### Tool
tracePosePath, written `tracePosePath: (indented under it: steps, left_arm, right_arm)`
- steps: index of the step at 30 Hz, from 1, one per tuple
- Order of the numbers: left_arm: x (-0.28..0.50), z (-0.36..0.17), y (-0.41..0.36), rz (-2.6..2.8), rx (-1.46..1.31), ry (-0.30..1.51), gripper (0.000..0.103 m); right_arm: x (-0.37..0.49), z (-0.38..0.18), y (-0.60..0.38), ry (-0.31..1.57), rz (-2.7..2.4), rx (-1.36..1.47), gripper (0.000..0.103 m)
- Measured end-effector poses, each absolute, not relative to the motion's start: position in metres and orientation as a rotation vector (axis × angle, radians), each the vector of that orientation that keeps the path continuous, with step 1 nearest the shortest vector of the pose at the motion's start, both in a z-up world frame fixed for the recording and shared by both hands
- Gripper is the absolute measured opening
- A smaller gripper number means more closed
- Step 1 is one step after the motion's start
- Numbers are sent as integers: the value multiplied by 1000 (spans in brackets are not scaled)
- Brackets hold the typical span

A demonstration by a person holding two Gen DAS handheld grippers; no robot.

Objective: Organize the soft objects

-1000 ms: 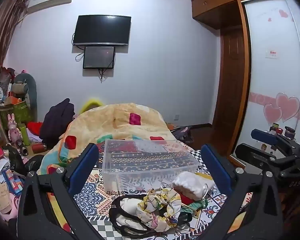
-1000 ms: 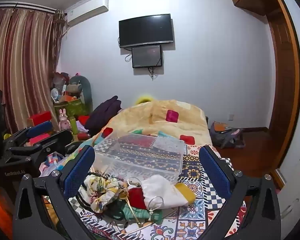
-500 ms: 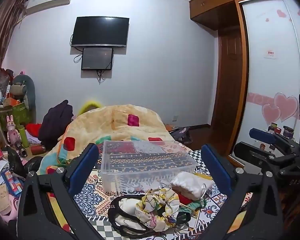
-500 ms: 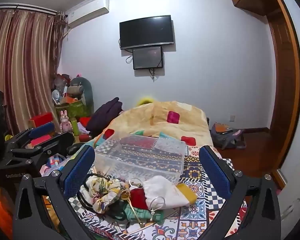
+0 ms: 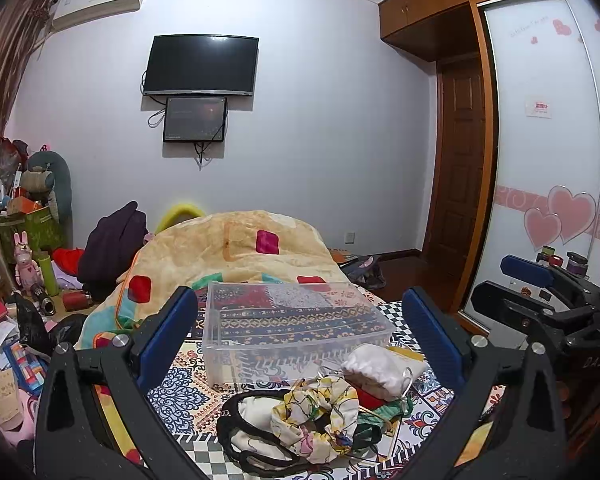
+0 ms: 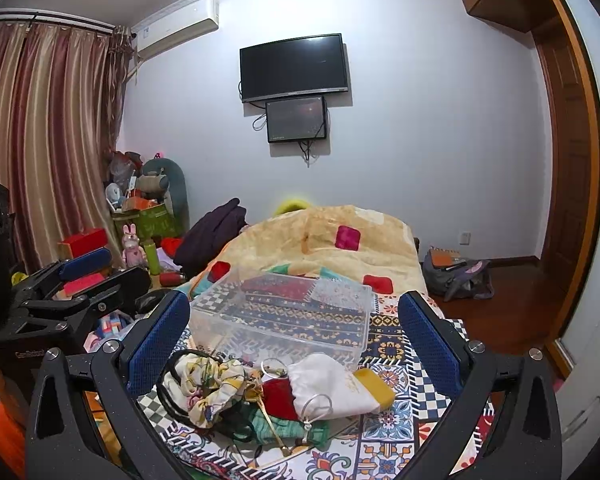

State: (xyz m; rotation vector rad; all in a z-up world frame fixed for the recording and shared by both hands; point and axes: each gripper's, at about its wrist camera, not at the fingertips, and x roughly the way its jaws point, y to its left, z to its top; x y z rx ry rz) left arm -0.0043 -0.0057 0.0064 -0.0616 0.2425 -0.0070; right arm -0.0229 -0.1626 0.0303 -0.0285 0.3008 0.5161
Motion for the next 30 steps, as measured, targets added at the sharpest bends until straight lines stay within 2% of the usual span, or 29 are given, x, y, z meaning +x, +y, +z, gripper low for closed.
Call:
tracePosePath:
  steps: [30]
  left_arm:
    - [-7,8,-7,-8,-63,236,103]
  right_arm:
    - [-26,31,-163,292,525,-11,103]
